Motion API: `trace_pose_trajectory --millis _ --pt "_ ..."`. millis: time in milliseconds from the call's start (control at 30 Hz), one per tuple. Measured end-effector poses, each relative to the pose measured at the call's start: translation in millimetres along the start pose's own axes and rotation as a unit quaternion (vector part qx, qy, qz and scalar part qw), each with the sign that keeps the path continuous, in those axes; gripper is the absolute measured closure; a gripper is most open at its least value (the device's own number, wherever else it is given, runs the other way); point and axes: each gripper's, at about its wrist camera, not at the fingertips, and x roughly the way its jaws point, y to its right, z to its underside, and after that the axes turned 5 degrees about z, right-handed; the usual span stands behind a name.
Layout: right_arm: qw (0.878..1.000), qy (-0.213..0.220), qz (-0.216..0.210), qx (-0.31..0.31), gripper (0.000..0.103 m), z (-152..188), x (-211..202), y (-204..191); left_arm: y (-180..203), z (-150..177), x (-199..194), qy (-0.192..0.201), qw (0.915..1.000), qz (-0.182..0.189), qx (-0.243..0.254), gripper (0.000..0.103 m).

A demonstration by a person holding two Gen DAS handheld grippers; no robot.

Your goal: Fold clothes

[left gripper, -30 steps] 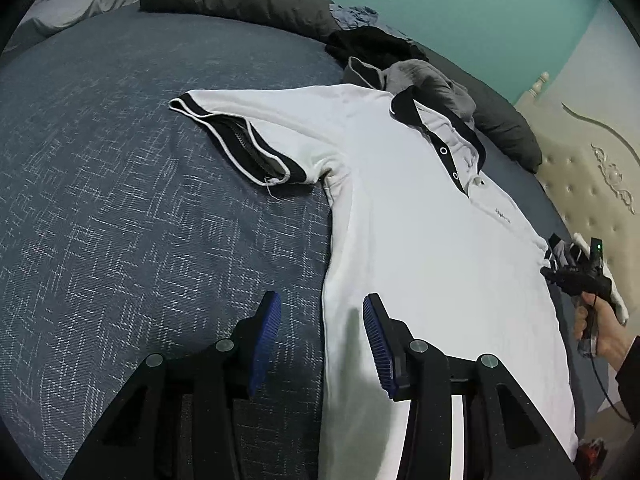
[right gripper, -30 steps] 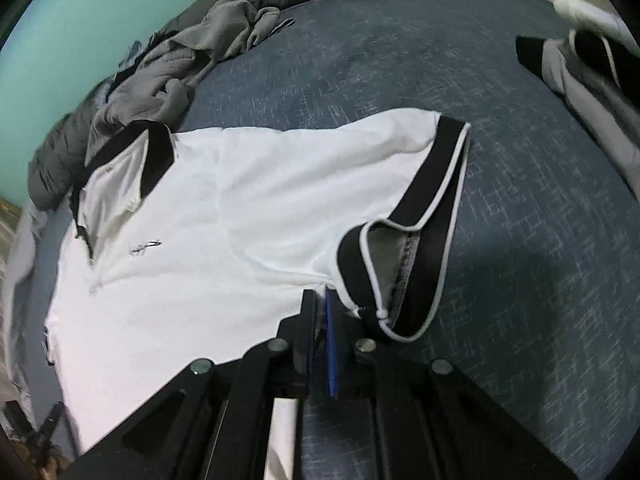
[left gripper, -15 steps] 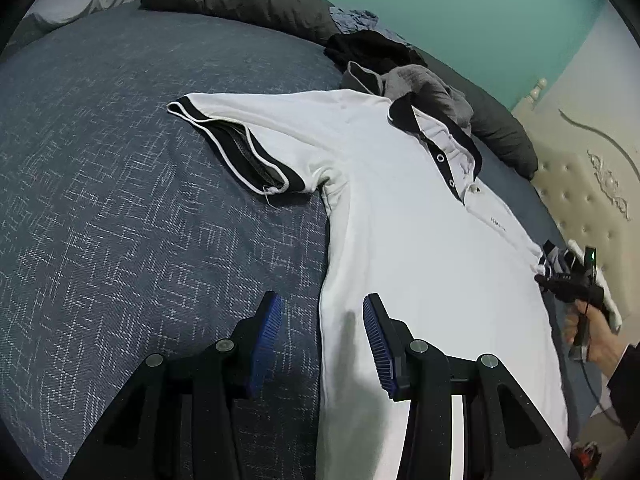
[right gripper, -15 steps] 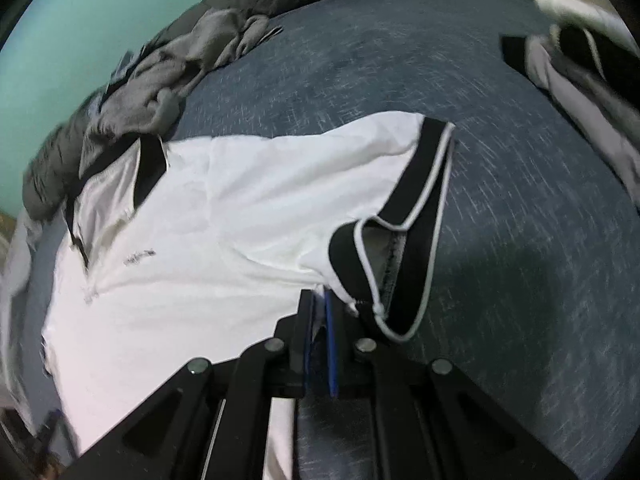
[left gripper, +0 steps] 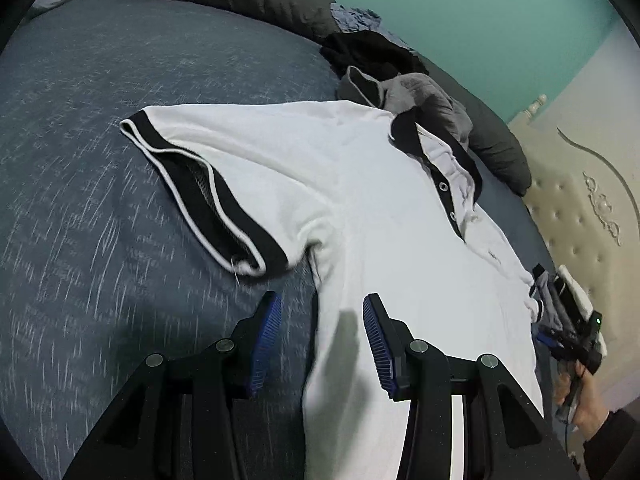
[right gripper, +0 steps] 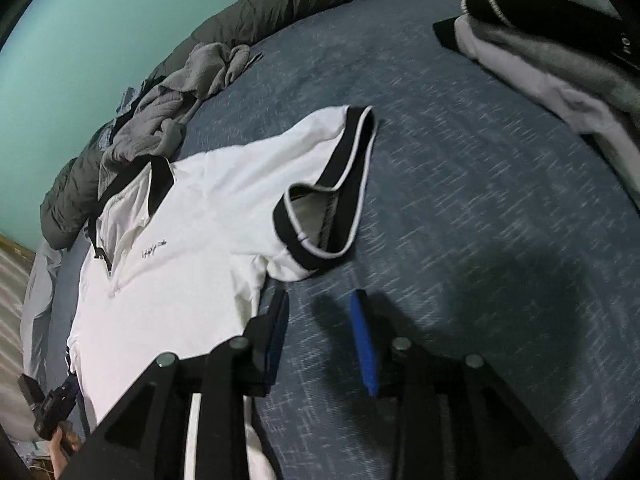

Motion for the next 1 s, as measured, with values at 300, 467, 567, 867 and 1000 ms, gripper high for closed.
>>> trace_pose_trajectory --millis 300,467,567,867,1000 --pt "1.0 0.003 -0.005 0.004 0.07 -4 -1 4 -19 -15 9 0.008 0.9992 0.023 -0.033 0.102" --pt "1.0 0.005 -0.006 0.006 0.07 -5 2 2 -28 -15 0 0.02 0.9988 0.008 -0.045 0.103" --pt "1.0 0.012 -0.006 0.011 0.07 -10 0 3 -28 -15 -6 0.022 0.9988 0.002 -0.044 0.103" --pt "0.999 0.037 0.007 0.037 0.046 -43 -4 12 -25 -8 -28 0.034 0.9978 -0.05 -0.028 0.084" --pt "0.998 0.04 0.012 0.047 0.042 -61 4 13 -27 -5 -35 0.045 0.9972 -0.054 -0.025 0.076"
